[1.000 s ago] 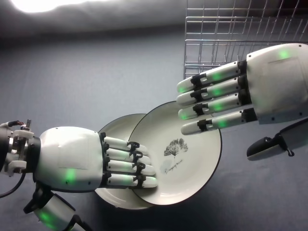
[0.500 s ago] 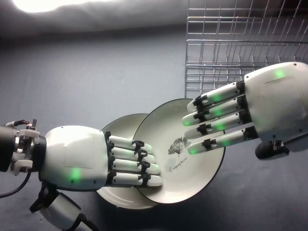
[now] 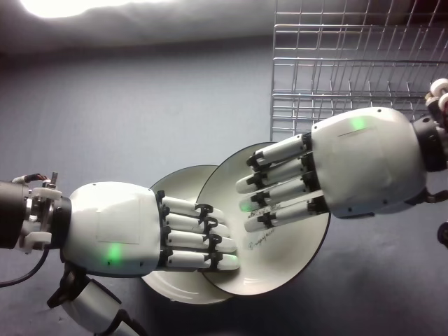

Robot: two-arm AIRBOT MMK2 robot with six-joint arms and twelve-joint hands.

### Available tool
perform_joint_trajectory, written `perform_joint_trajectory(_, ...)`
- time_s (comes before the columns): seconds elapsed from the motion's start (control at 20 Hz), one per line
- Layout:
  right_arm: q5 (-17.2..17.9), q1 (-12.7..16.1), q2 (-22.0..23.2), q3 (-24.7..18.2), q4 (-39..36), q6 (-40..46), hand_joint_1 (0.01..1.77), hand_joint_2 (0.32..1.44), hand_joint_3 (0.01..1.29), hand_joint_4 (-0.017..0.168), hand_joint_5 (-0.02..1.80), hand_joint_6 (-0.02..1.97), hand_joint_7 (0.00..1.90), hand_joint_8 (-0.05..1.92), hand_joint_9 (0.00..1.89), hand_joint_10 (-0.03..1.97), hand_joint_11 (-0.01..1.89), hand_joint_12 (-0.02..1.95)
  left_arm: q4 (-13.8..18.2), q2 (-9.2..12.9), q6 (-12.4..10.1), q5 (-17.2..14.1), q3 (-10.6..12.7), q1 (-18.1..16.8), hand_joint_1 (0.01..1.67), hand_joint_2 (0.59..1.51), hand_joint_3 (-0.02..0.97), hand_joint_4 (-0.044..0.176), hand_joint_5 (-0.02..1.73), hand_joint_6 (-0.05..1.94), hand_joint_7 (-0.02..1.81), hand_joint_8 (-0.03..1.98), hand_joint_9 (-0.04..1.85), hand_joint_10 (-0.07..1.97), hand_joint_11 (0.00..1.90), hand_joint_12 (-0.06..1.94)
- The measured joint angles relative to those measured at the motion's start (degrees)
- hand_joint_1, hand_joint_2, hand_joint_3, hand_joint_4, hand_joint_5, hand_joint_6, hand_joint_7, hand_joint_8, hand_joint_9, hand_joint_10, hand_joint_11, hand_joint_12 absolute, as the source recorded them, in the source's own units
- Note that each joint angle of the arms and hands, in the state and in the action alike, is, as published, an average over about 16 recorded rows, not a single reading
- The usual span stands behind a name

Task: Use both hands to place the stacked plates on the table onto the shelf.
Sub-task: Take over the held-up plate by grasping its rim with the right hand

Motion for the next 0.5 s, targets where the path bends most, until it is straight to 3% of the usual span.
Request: perform_joint_trajectory(0.5,-4.4,0.0,-2.0,-1.3,3.0,0.0,1.22,1.1,0.01,0.004,0.34,0.02,0.3,0.01,0.29,0.04,0.02,1.17,0.1,-0.1,0.0,0.0,0.1,0.0,0.02,1.105,0.014,-0.011,0.0,-0.04,0.0,-0.01,0.06,-0.01,0.04,0.06)
